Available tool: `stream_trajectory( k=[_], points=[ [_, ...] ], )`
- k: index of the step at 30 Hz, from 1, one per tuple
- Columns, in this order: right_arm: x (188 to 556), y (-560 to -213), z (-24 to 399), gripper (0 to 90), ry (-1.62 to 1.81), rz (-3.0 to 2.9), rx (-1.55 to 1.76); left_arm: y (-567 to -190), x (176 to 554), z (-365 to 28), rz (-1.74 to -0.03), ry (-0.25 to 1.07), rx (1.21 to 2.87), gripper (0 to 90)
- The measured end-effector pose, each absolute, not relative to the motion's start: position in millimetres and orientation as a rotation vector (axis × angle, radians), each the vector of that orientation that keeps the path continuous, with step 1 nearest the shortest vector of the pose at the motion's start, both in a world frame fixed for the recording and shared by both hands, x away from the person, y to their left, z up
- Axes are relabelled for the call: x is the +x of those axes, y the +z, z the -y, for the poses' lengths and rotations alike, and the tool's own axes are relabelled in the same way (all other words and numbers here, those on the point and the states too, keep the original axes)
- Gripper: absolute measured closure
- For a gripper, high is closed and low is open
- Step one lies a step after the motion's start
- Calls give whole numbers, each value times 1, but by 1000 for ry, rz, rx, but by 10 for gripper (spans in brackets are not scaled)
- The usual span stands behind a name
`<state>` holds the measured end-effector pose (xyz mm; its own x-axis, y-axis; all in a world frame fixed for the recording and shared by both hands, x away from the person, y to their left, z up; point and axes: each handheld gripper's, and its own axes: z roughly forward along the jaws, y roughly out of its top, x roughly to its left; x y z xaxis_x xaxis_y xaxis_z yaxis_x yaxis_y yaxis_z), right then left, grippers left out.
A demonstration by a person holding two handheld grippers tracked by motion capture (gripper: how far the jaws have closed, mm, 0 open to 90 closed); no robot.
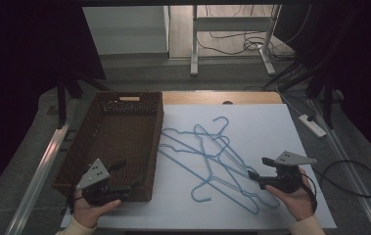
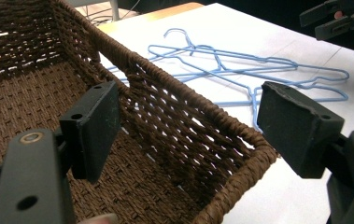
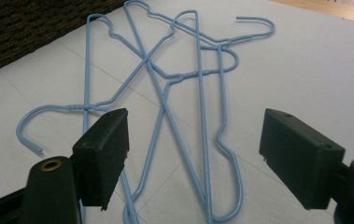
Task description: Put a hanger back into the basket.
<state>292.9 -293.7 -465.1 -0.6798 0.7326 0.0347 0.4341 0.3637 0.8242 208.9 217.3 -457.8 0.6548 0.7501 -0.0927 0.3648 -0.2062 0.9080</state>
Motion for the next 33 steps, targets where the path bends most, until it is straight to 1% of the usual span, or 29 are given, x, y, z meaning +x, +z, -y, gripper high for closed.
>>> stream_trajectory(
  k=[8,12,13,15,20,22,33],
  points=[
    [295,-462,285,243,1190,-2351,987,-457,210,-217,-889,459,1817,218],
    [297,-459,274,219,1133,-2404,962,-456,210,-217,-887,459,1817,217],
    [297,-458,271,219,1120,-2417,957,-456,210,-217,-886,459,1817,217],
    [300,-456,264,249,1103,-2458,932,-456,210,-217,-884,458,1817,217],
    [305,-456,248,240,1032,-2525,886,-455,211,-216,-879,455,1818,217],
    [307,-457,235,237,974,-2580,863,-455,211,-215,-875,451,1821,217],
    [311,-466,218,247,854,-2647,829,-454,212,-215,-867,452,1819,218]
  ],
)
